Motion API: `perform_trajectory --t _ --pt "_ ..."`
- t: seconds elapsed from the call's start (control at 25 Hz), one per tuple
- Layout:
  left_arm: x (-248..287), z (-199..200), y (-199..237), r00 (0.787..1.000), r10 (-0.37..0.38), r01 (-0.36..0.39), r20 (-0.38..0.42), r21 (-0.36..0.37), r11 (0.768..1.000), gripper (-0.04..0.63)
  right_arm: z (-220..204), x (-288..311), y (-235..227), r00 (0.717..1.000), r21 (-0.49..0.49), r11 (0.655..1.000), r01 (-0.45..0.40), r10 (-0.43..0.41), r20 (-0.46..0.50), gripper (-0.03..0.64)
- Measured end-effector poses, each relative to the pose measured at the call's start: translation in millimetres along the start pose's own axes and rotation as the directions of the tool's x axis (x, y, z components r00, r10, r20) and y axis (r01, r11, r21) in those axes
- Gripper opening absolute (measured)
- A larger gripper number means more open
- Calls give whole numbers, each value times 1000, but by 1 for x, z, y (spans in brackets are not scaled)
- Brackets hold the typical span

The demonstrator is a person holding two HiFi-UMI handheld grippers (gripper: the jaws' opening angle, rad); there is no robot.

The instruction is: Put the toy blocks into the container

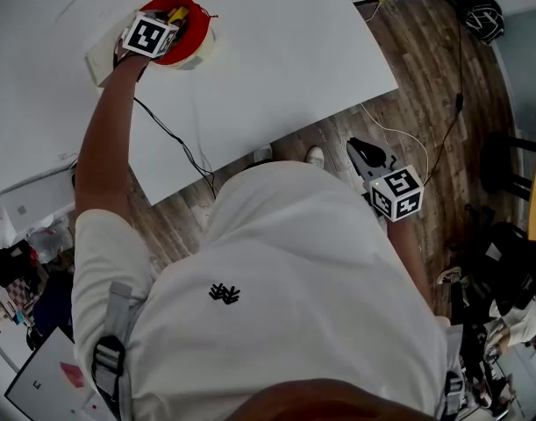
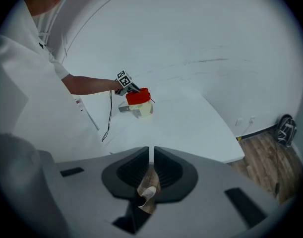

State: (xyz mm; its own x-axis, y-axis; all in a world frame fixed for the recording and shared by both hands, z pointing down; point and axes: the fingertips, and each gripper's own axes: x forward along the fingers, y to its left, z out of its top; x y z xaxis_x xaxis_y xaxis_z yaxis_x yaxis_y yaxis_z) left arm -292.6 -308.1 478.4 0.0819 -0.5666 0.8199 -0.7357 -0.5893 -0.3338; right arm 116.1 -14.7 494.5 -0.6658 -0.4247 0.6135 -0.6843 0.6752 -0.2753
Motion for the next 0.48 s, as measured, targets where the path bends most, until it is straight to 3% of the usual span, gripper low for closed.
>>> perform_trajectory --t 0.28,0.48 --pt "-31 -9 -16 998 39 -34 59 -93 995 147 4 3 -3 997 -52 996 -74 74 -3 32" --pt "-55 -14 -32 991 56 -29 125 -213 977 120 6 4 -9 992 -94 988 -125 125 -8 32"
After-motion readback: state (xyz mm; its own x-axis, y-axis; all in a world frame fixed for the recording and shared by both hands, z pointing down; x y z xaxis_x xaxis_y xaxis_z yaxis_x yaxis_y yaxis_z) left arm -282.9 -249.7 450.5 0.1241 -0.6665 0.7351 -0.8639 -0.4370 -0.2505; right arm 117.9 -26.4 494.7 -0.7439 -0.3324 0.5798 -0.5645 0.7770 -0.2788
